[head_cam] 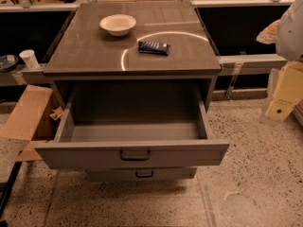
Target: Place rxbar blueberry into top drawer
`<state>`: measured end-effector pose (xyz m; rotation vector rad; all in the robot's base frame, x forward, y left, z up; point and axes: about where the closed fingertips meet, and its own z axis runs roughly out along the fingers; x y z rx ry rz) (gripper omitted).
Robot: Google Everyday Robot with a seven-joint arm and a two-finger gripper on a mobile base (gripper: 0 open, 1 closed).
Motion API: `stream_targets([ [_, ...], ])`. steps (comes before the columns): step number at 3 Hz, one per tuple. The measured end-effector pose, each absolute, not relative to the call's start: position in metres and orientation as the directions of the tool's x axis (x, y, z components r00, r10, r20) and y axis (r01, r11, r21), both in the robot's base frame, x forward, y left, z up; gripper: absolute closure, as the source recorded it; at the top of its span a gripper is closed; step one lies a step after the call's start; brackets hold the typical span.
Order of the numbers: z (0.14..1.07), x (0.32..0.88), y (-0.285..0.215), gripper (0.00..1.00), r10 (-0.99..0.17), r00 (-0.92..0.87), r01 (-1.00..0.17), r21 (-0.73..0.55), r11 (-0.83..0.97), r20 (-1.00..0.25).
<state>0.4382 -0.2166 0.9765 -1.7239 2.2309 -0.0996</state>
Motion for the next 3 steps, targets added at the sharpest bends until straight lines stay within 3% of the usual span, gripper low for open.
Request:
stream_targets([
  [1, 0.977, 0.438, -0.217, 0.0, -0.953, -0.221, -0.931, -0.247, 0.27, -0.207],
  [3, 0.95, 0.528, -0.194, 0.0, -0.892, -0.18, -0.937, -0.203, 0.284, -0.415],
])
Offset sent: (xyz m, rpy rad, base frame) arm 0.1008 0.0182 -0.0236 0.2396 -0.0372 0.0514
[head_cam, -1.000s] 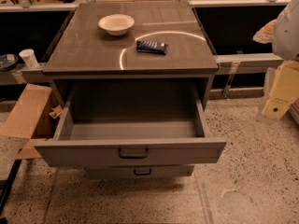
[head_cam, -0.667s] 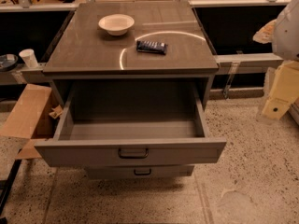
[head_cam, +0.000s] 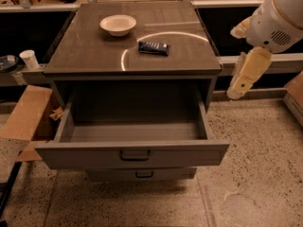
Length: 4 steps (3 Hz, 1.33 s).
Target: Place rxbar blueberry into top drawer
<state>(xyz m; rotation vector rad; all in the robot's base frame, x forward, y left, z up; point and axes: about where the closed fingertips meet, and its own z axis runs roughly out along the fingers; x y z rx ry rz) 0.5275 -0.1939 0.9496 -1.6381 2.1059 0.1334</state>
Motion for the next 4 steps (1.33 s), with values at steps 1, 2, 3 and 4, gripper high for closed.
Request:
stream_targets([
  [1, 0.95, 0.528, -0.194, 0.0, -0.892, -0.18, -0.937, -0.204, 0.284, -0.415],
  [2, 0.947, 0.537, -0.195, 0.0, -0.873, -0.192, -0.925, -0.213, 0.313, -0.449],
  [3, 0.941, 0.579, -0.186, 0.0, -0.827, -0.163, -0.92, -0.221, 0.325, -0.538],
  [4, 0.928, 0.658, -0.16, 0.0, -0.737, -0.111, -0.932, -0.188, 0.309, -0.667],
])
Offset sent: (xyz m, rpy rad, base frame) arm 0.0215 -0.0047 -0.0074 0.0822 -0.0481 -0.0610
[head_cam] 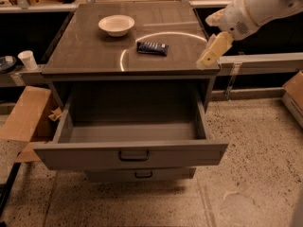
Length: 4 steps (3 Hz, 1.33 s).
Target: Place rxbar blueberry into top drawer
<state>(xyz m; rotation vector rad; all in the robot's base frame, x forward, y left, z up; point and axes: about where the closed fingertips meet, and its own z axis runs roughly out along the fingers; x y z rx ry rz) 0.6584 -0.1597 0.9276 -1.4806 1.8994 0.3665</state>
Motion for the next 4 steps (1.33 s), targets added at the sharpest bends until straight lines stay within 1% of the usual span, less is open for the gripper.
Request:
stream_targets([
  [1, 0.917, 0.701, -0.141, 0.0, -0.674, -0.092, -0.939, -0.162, 0.304, -0.733],
  [2, 0.917, 0.701, -0.141, 0.0, -0.675, -0.092, -0.939, -0.162, 0.304, -0.732],
  [3, 0.909, 0.715, -0.131, 0.0, -0.657, -0.1, -0.932, -0.161, 0.325, -0.747],
  [4, 0.9, 0.748, -0.101, 0.0, -0.619, -0.09, -0.921, -0.171, 0.349, -0.78],
])
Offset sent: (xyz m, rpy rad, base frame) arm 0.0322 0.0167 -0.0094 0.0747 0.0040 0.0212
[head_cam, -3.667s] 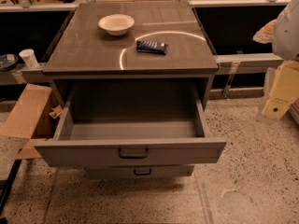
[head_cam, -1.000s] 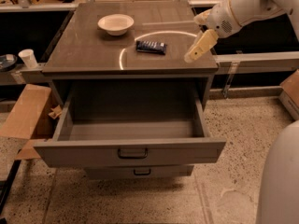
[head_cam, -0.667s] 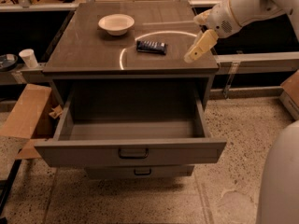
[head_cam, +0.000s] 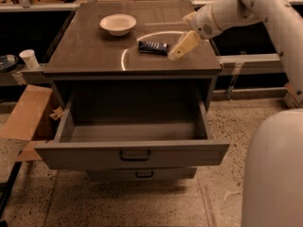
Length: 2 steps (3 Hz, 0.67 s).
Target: Place rxbar blueberry into top drawer
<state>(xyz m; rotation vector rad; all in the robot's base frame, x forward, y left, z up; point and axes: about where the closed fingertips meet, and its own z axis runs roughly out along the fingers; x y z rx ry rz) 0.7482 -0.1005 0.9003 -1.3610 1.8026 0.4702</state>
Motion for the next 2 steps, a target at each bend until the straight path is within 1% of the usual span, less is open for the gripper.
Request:
stream_targets([
  [2, 0.883, 0.792, -0.045, 0.0, -0.521, -0.066, -0.914, -0.158, 0.374, -0.851],
])
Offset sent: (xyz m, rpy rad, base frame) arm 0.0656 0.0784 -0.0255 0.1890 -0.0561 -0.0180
